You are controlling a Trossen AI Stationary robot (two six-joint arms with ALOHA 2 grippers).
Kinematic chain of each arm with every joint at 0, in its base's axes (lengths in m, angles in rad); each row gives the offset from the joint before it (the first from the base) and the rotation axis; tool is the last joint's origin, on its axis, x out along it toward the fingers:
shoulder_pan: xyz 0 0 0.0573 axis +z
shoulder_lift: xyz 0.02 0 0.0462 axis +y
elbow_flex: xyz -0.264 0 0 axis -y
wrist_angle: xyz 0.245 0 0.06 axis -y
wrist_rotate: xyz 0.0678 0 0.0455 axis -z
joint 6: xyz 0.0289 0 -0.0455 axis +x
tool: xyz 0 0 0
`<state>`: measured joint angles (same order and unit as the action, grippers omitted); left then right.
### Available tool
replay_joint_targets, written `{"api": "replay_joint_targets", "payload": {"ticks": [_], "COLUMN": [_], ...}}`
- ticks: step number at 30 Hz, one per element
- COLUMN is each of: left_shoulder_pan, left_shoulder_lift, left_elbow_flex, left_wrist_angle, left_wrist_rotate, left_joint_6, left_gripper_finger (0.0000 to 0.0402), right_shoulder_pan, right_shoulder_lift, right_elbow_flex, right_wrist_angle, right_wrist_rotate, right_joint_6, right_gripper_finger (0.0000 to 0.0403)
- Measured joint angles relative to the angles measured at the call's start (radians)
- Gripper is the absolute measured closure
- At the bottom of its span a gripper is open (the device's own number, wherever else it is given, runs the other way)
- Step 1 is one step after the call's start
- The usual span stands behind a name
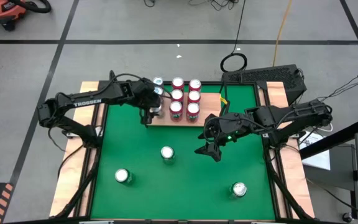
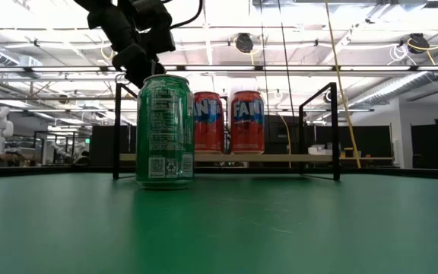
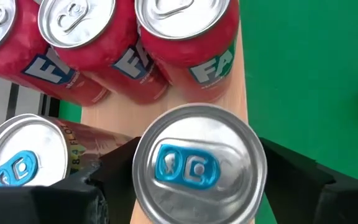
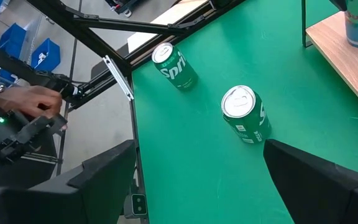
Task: Place canned beverage on shelf
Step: Put the blue soda can on the shelf aligned with the other blue soda cans
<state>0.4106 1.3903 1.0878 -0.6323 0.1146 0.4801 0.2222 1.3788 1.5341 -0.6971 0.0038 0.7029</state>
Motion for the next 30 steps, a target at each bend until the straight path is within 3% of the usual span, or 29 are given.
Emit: {"api": "replay_joint_targets", "payload": {"ticks": [20,30], "left_shoulder_pan": [-0.036,-0.138], "left_shoulder_lift": [-0.003,-0.020], "left_elbow_flex": [0.128,0.364], "left_wrist_angle": [-0.010,-0.188], "left_wrist_rotate": [-0.092,-0.204], "left_joint_6": [-0.011,-0.318], "left_gripper_finger": [0.0120,0.0121], "right_shoulder_pan": [0.000,0.000], "right_shoulder_lift": [0.000,0.000], "right_elbow_flex": [0.000,0.000], "right_wrist_angle": [0.000,-0.003], "right_wrist_rotate": [0.000,-0.002], "right_joint_6": [-0.006,-0.012], "right_gripper_finger": [0.0057,0.0057]}}
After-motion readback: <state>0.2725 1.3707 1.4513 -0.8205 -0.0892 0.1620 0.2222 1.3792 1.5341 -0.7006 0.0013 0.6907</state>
